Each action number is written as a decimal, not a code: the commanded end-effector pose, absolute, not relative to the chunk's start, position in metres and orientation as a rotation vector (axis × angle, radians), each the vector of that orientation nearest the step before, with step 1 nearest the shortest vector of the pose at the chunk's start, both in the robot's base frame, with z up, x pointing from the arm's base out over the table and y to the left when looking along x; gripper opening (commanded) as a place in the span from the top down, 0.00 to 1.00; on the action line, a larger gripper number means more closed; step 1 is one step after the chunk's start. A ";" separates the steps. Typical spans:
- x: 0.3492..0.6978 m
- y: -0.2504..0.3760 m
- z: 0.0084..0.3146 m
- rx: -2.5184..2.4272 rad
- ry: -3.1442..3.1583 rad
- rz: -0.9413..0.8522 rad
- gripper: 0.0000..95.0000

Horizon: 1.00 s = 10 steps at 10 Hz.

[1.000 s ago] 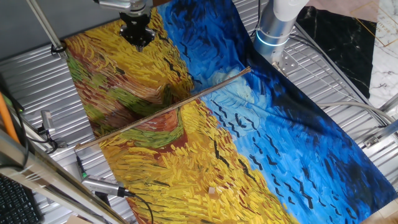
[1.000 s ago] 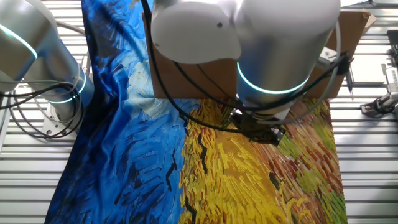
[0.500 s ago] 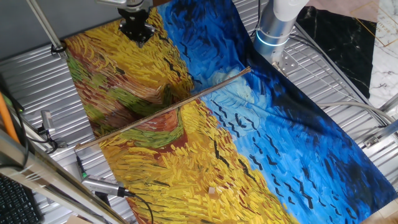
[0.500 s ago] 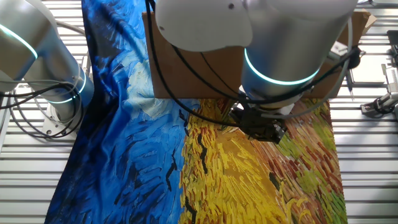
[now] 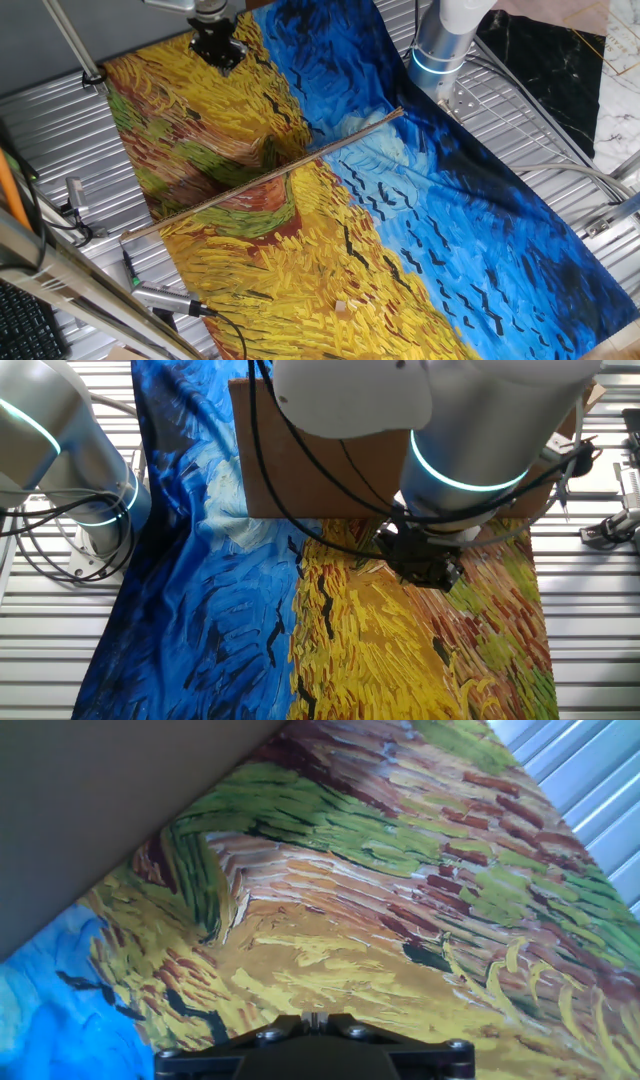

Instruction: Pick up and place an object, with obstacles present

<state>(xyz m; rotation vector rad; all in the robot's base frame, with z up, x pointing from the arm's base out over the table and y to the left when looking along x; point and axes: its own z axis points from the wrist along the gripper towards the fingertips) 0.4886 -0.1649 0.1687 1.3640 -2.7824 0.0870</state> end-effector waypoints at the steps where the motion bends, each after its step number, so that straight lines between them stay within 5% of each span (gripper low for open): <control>1: 0.509 -0.178 0.150 1.400 -2.799 0.040 1.00; 10: 0.537 -0.190 0.116 1.381 -2.812 0.069 1.00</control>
